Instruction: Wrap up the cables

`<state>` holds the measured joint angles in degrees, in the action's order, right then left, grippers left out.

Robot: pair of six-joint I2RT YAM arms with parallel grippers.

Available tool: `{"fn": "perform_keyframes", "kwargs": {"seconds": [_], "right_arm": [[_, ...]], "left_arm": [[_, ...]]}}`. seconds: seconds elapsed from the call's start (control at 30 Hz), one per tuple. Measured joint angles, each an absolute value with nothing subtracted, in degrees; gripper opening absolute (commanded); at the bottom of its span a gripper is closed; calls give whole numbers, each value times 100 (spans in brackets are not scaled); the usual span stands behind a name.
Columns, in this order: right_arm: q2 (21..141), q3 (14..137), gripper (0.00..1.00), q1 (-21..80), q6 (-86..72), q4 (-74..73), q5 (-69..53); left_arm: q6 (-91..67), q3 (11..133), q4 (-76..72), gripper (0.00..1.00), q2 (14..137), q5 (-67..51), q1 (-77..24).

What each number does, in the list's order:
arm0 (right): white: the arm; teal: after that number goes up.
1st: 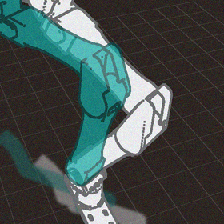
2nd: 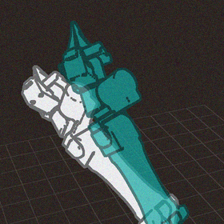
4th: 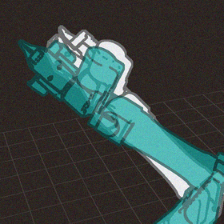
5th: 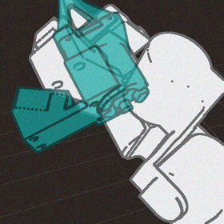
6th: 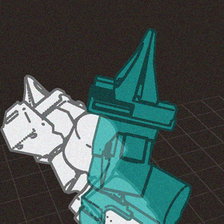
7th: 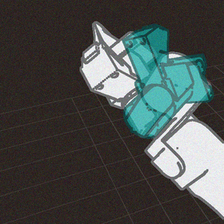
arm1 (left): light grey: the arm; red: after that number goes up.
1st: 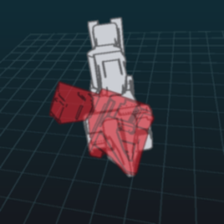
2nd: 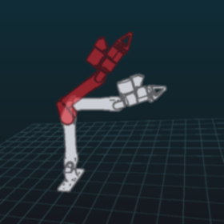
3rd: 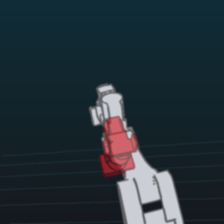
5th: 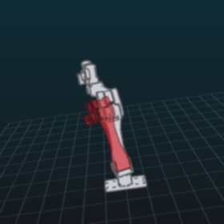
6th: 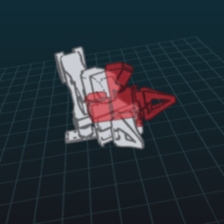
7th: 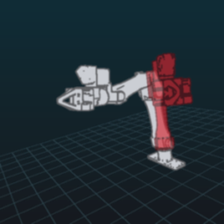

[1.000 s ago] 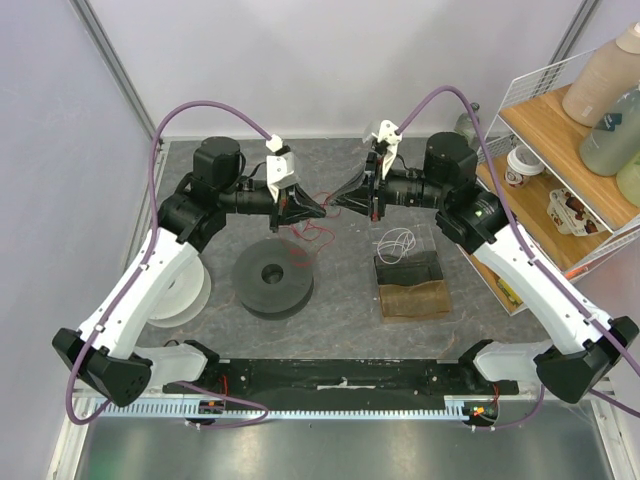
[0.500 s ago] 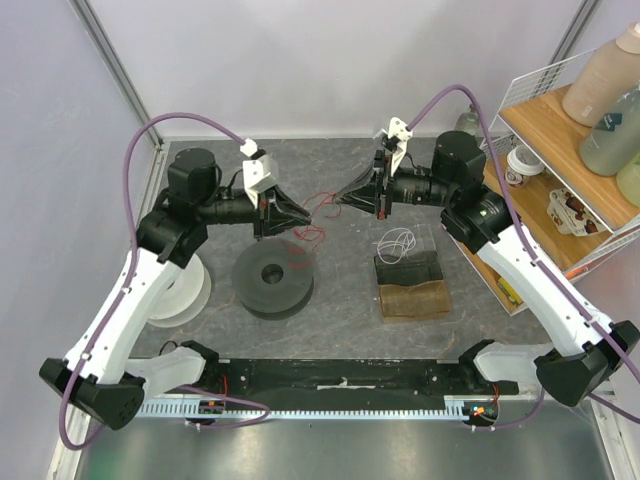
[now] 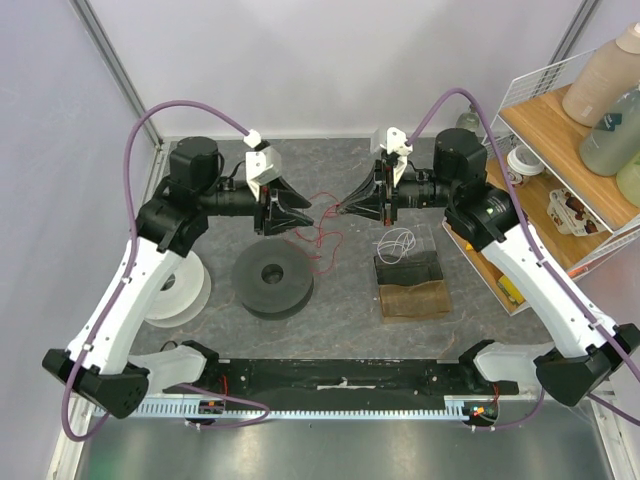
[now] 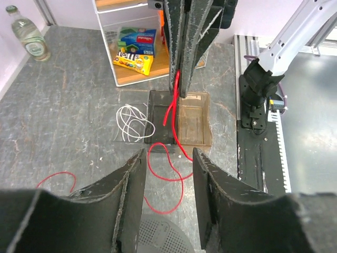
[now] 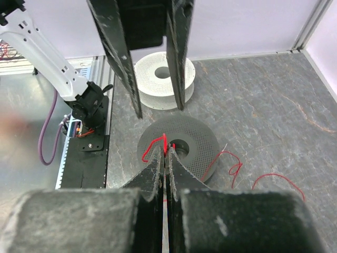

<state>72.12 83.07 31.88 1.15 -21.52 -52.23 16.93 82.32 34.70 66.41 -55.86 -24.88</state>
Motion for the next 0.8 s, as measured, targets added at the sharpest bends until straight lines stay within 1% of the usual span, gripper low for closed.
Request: {"fn": "perform_keyframes", "kwargs": {"seconds": [0.23,0.4,0.5,0.57,0.6,0.67,0.8], "right_arm": [[7299,8385,0,3188,106,-2158,-5430],[7330,8455,0,3188,86,-2176,-5487],[7332,8493,0,3190,27,-2152,-5555],[7343,8503,0,3201,-45,-2141,-5577],[7347,8503,0,3203,-71,-2134,-5588],[7367,8503,0,3203,-132,-2119,-5599],[7380,8503,0,3203,-209,-2084,-5642]], "left_arm": [[1549,8219,3186,42,7030,-5605,-2797],[1485,8160,2956,29,7032,-5629,-2947],[1455,8034,2858,26,7035,-5666,-3035],[1431,7957,2832,22,7035,-5675,-3094],[1420,7935,2818,21,7035,-5688,-3107],[1374,7898,2773,22,7035,-5708,-3131],[1306,7815,2661,34,7008,-5701,-3138]]}}
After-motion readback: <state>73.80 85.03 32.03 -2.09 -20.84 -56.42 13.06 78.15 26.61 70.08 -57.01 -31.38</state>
